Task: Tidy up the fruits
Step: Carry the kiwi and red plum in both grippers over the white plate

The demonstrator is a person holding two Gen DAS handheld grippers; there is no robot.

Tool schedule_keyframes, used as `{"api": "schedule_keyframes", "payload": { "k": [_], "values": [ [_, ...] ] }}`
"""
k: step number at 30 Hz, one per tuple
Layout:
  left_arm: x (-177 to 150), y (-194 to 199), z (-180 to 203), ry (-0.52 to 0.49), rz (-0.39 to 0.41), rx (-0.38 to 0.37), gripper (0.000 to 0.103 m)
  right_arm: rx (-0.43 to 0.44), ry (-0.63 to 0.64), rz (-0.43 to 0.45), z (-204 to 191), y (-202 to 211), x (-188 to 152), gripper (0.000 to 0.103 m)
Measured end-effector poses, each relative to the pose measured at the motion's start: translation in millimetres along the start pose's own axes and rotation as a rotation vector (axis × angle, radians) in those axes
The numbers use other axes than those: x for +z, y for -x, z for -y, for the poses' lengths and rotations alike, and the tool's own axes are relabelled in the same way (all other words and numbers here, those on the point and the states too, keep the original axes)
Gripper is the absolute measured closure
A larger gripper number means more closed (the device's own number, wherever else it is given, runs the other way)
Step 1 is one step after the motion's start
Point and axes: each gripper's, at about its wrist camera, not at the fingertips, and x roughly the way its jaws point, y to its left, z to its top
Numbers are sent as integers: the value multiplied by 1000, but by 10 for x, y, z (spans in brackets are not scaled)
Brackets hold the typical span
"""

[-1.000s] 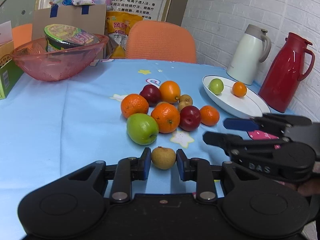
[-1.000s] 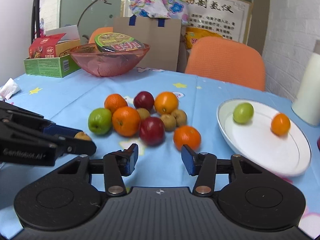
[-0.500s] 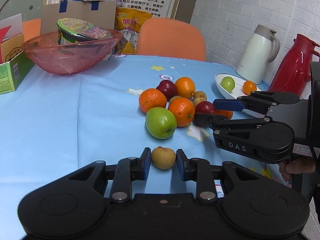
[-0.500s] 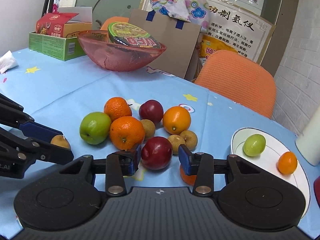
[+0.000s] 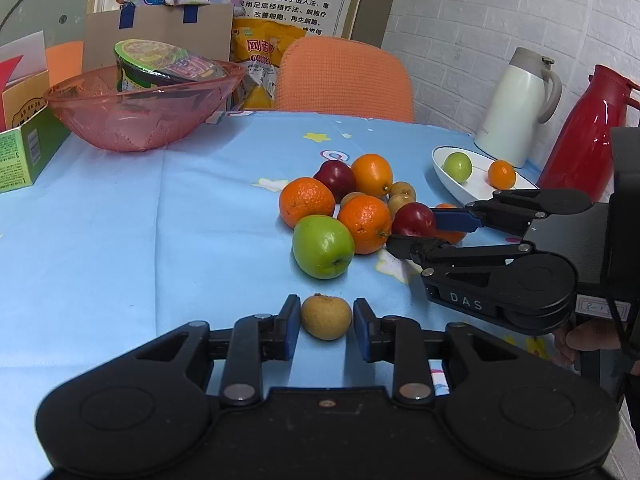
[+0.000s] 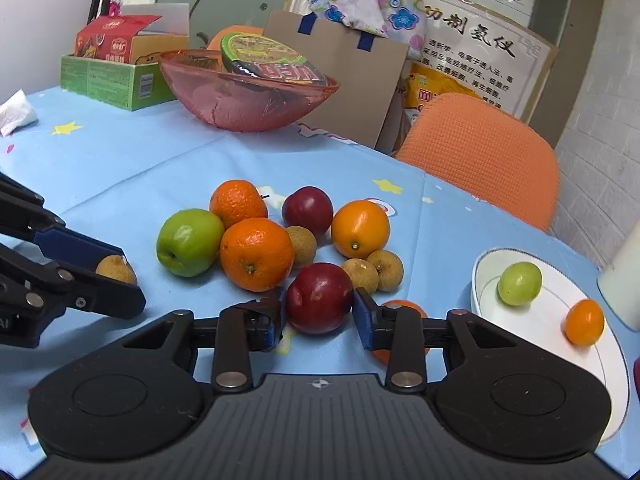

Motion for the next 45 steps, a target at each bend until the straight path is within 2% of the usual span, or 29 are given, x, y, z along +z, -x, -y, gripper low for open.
{"api": "schedule_keyframes", "payload": {
  "k": [6, 11, 17, 21, 27, 32, 37, 45],
  "values": [
    [134, 51, 82, -2, 23, -59, 11, -6, -94, 91, 178, 344, -8, 42],
    [407, 4, 329, -32, 63, -136, 11, -92, -156, 139, 480, 585, -75, 42],
    [759, -274, 733, -67, 69, -225, 11, -204, -230, 131, 899, 684, -246, 42],
    [948, -528, 999, -94, 62, -256, 11, -264, -274, 123, 1137, 713, -367, 42],
    [1143, -962, 1305, -127, 34, -306, 11, -315, -319, 99, 1408, 676, -537, 41],
    [1202, -1267, 1588, -228, 51, -303, 11, -320, -329, 77, 1559, 572, -662, 42],
    [1240, -1541, 1770, -282, 41, -313, 11, -315, -336, 52, 1674, 445, -731, 42],
    [1382, -1874, 1810, -244, 12, -231, 11, -308, -326, 39, 1781, 352, -679, 41]
  ]
}}
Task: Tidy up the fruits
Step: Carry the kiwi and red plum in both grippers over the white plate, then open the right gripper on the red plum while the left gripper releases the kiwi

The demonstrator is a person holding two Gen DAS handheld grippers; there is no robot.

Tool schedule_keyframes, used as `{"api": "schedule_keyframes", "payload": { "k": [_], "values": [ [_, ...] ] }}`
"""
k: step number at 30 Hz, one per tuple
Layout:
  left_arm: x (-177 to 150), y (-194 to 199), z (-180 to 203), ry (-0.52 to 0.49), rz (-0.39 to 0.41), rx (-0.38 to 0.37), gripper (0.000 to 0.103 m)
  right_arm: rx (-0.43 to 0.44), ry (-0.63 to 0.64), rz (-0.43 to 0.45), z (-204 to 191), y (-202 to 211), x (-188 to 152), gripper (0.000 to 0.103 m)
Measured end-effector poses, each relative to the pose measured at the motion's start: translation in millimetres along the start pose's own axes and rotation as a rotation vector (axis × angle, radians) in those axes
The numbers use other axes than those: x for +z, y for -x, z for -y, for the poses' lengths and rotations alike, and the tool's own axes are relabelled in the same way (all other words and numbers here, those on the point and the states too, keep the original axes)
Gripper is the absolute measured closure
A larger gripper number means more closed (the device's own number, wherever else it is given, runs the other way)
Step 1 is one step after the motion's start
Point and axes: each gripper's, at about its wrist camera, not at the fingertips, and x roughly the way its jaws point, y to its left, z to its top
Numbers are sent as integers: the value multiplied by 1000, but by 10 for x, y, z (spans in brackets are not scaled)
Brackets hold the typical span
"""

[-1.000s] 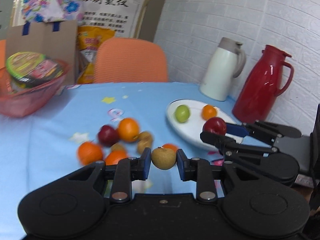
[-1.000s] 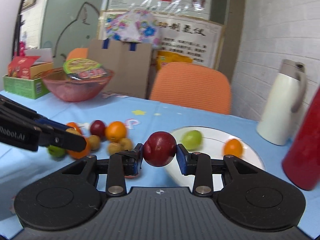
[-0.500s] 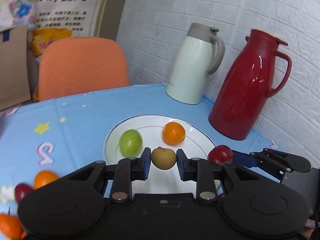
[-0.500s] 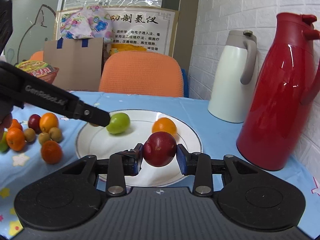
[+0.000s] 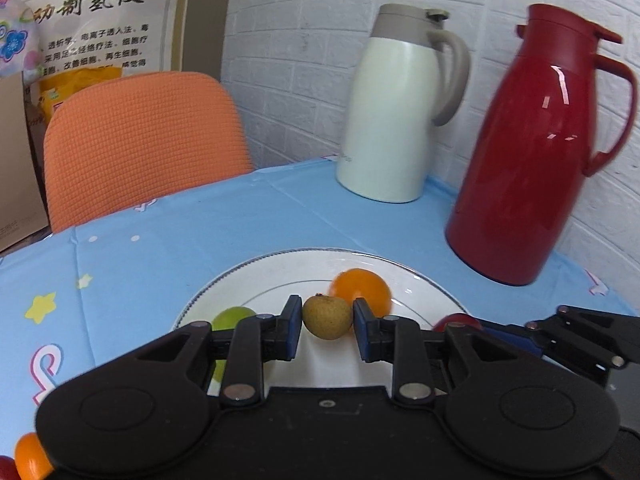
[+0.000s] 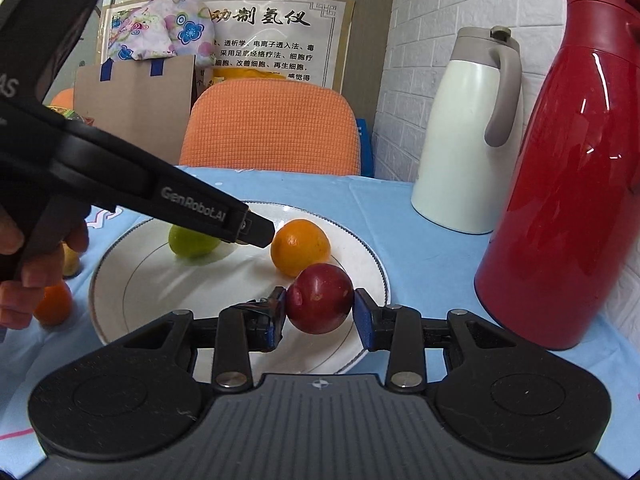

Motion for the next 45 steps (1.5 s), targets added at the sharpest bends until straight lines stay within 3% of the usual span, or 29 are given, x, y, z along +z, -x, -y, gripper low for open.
{"api": "schedule_keyframes", "payload": {
  "k": [13, 15, 18, 21, 22, 23, 28, 33, 38, 45],
  "values": [
    [17, -191, -5, -31, -21, 44, 10, 16, 29, -69, -5, -215, 57, 41],
    [20, -199, 11, -40, -12, 55, 1, 17, 36, -69, -9, -237, 65, 41],
    [19, -182, 15, -50, 6, 56, 0, 12, 42, -60, -9, -239, 66, 40],
    [28, -101, -7, -28, 29, 41, 0, -5, 59, -43, -24, -173, 50, 21],
    [36, -61, -8, -19, 42, 45, 0, -9, 63, -32, -32, -133, 46, 6],
    [43, -12, -4, -12, 62, 55, 0, -8, 63, -15, -33, -93, 45, 0],
    [75, 238, 57, -18, 130, 91, 0, -28, 70, 31, -73, 102, 57, 0],
    [23, 497, 121, -4, 128, 90, 0, -3, 40, 58, -147, 311, 43, 0],
    [-114, 777, 177, 21, 84, 142, 0, 23, 23, 77, -261, 531, -39, 0],
    [-467, 1236, 113, 76, 114, 139, 0, 83, 0, 66, -446, 749, -198, 0]
  ]
}}
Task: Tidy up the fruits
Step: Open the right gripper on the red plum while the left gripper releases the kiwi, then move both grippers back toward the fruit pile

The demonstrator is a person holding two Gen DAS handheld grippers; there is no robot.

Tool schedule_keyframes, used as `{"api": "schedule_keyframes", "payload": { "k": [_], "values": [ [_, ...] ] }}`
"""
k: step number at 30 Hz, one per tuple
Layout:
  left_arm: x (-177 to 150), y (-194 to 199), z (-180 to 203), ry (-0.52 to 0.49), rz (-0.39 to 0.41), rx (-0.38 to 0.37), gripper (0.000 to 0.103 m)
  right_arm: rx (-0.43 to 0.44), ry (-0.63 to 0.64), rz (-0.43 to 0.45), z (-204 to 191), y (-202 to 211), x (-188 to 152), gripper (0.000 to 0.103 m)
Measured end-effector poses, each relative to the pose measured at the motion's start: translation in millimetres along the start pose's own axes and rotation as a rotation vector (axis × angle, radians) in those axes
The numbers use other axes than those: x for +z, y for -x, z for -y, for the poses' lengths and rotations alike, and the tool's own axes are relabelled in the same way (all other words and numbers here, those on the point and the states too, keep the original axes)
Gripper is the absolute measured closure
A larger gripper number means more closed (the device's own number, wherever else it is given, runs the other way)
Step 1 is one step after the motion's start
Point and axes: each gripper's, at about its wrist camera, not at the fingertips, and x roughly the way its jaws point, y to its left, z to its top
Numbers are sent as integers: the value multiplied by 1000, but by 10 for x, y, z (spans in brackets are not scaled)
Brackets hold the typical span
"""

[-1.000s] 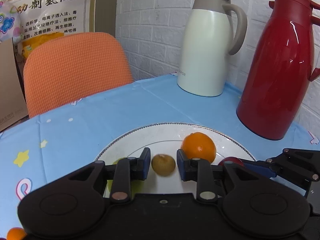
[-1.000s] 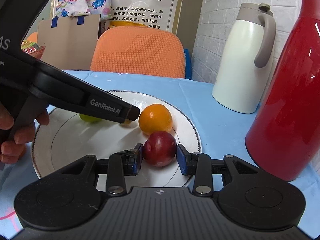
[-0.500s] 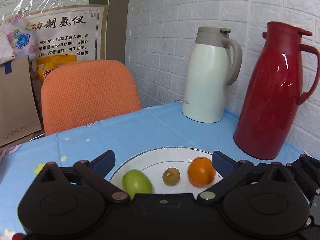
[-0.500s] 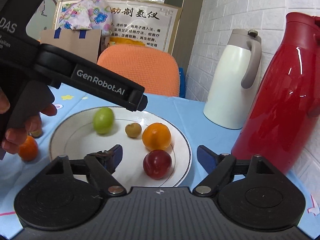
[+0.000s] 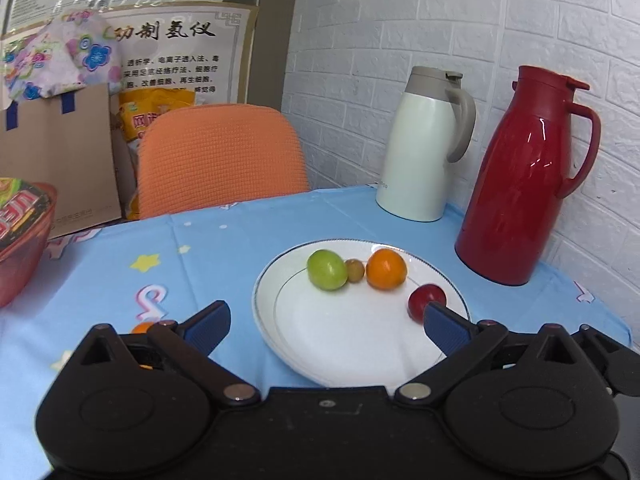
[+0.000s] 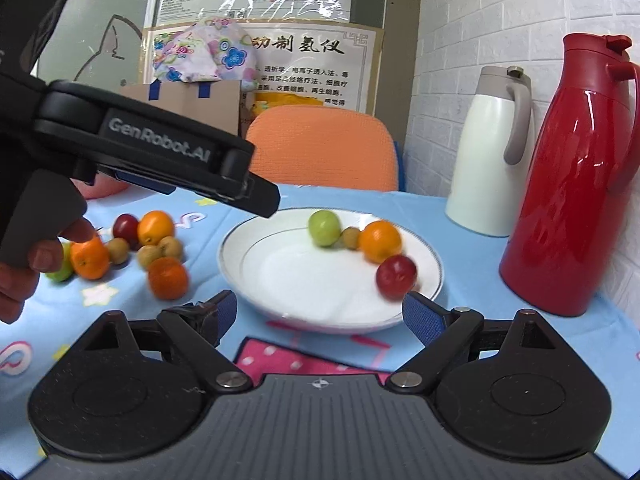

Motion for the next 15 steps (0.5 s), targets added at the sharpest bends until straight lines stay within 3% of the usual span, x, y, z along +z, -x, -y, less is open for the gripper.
{"api": "schedule_keyframes", "payload": {
  "k": [15],
  "values": [
    [-651, 620, -633, 128, -46, 183, 0, 141, -3, -68, -498, 52, -166, 0]
  ]
}}
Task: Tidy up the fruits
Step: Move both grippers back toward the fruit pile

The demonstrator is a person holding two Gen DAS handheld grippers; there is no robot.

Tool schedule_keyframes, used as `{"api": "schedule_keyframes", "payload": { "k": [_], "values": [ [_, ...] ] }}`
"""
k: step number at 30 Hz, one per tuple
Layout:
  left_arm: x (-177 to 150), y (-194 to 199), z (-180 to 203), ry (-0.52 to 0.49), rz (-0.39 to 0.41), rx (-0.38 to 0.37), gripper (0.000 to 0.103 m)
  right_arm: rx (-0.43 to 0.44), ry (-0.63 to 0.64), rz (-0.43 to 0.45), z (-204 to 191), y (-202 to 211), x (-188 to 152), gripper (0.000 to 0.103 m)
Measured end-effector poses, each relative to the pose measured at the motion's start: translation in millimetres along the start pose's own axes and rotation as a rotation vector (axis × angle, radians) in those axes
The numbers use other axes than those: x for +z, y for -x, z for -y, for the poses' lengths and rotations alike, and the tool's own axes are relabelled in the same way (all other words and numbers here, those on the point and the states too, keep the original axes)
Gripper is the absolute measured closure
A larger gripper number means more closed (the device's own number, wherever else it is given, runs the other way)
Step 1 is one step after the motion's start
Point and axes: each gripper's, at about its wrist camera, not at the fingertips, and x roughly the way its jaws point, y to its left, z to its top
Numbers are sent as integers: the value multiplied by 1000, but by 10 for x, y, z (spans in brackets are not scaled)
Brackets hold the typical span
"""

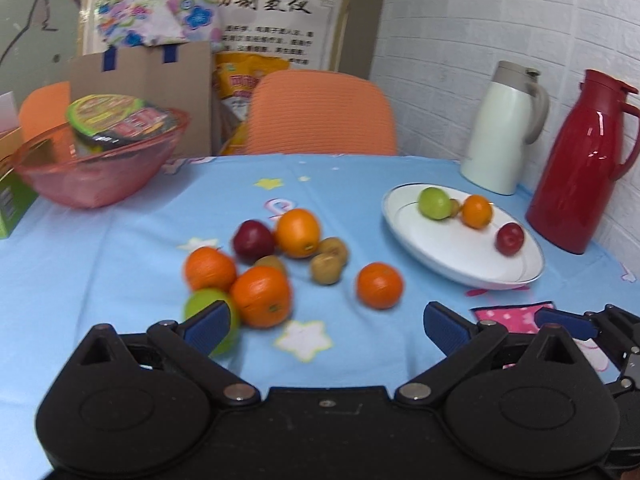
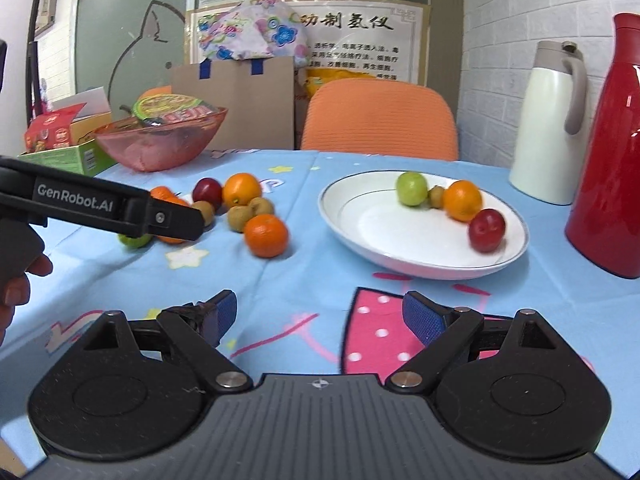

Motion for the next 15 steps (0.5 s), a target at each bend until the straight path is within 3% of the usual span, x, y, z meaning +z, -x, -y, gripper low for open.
{"api": "schedule_keyframes", "payload": {
  "k": [7, 15],
  "values": [
    [-110, 105, -321, 48, 7, 33, 0, 31, 2, -22, -101, -100, 81, 0],
    [-127, 206, -547, 101, 36, -13, 0, 96, -14, -79, -242, -261, 127, 0]
  ]
}}
